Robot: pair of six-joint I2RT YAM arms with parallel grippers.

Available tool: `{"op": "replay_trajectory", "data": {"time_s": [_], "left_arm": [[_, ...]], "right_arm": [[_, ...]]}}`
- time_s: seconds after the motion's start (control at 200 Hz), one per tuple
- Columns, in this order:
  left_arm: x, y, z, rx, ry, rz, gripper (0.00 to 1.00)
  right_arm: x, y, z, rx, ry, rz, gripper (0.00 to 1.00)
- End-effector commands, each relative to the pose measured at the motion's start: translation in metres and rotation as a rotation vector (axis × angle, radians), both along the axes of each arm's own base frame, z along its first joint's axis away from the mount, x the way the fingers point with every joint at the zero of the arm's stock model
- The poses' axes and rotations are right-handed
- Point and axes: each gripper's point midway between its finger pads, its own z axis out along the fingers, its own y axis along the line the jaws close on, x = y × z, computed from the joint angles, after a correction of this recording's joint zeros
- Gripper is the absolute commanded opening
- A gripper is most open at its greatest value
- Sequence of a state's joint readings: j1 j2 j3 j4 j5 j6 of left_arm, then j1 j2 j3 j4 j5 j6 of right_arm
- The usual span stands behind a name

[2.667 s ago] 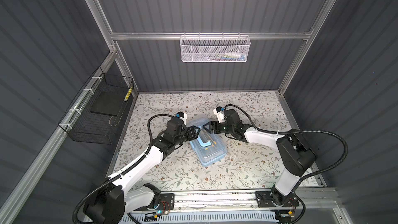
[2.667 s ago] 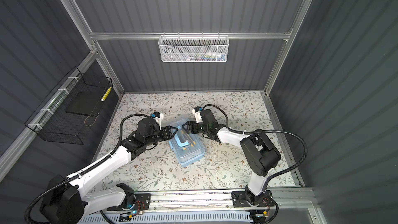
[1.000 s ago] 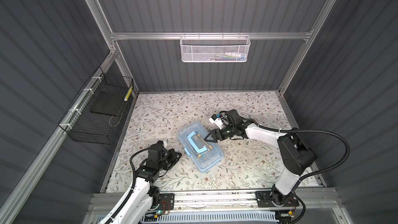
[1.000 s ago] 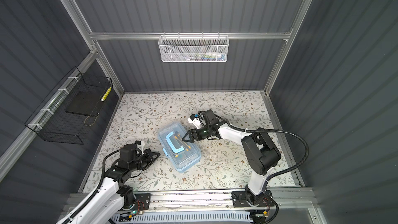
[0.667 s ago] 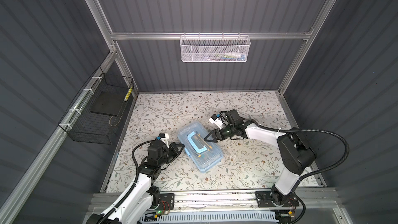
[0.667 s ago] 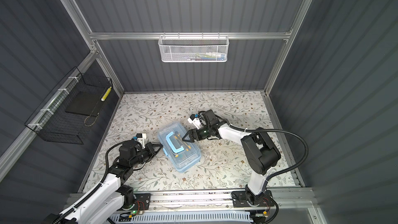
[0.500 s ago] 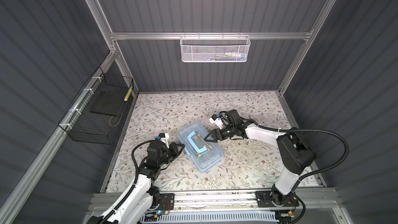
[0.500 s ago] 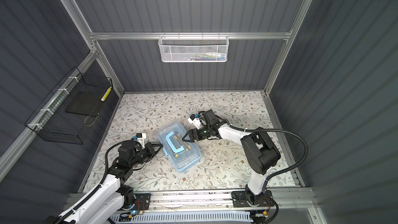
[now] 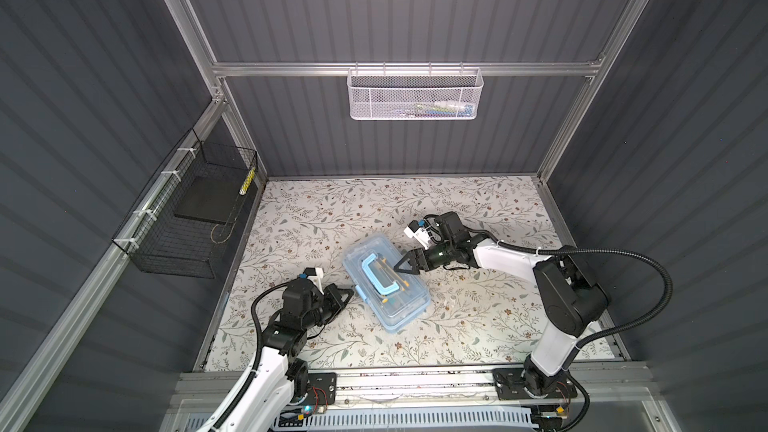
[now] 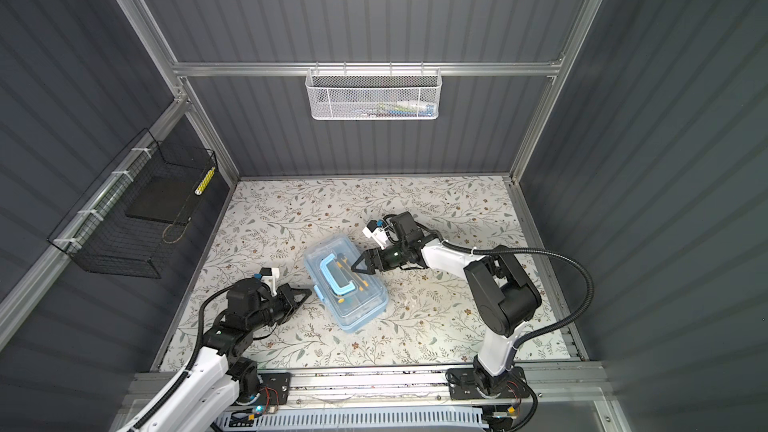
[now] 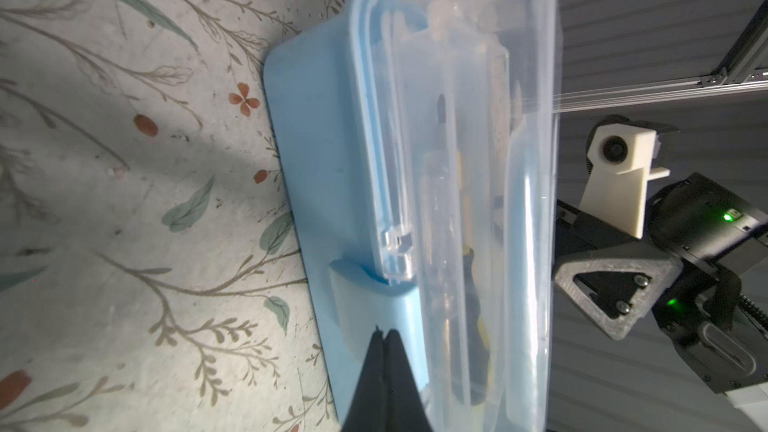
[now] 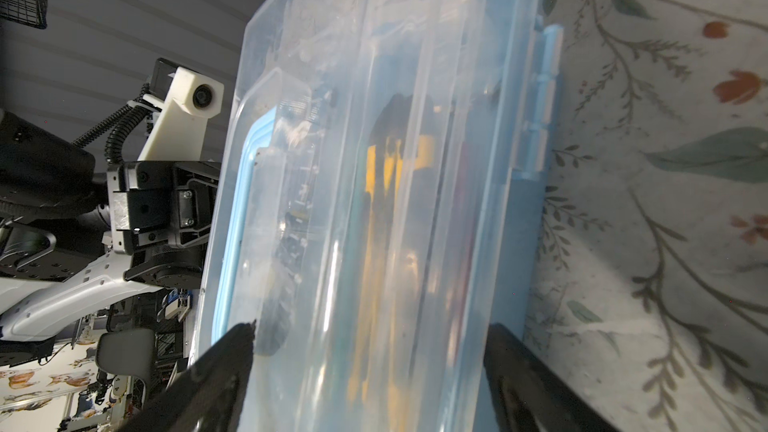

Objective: Pack the tool kit

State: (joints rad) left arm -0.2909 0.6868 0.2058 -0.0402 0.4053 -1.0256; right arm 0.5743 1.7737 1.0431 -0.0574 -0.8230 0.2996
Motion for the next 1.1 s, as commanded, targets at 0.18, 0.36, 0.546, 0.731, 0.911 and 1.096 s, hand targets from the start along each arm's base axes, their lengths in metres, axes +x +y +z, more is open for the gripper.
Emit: {"op": "replay_trajectory", "data": {"time_s": [0.18, 0.36, 0.546, 0.731, 0.911, 1.096], "left_arm": [[0.016, -0.014, 0.015, -0.047, -0.044, -0.05, 0.0], [0.018, -0.015, 0.022, -0.059, -0.055, -0.054, 0.0], [0.02, -0.019, 0.028, -0.088, -0.066, -0.062, 0.0], [0.017, -0.027, 0.034, -0.107, -0.062, -0.083, 0.0], [0.005, -0.044, 0.026, -0.094, -0.053, -0.106, 0.0], [0.01, -0.056, 0.033, -0.077, -0.077, -0.134, 0.0]], "right_arm": [[-0.015, -0.01, -0.035, -0.096, 0.082, -0.016, 0.86], [-0.015, -0.01, -0.037, -0.1, 0.088, -0.018, 0.86], [-0.014, -0.01, -0.037, -0.103, 0.085, -0.023, 0.86], [-0.012, -0.01, -0.04, -0.109, 0.09, -0.033, 0.86], [-0.013, -0.008, -0.041, -0.112, 0.09, -0.03, 0.86], [-0.018, -0.005, -0.044, -0.132, 0.088, -0.012, 0.86]]}}
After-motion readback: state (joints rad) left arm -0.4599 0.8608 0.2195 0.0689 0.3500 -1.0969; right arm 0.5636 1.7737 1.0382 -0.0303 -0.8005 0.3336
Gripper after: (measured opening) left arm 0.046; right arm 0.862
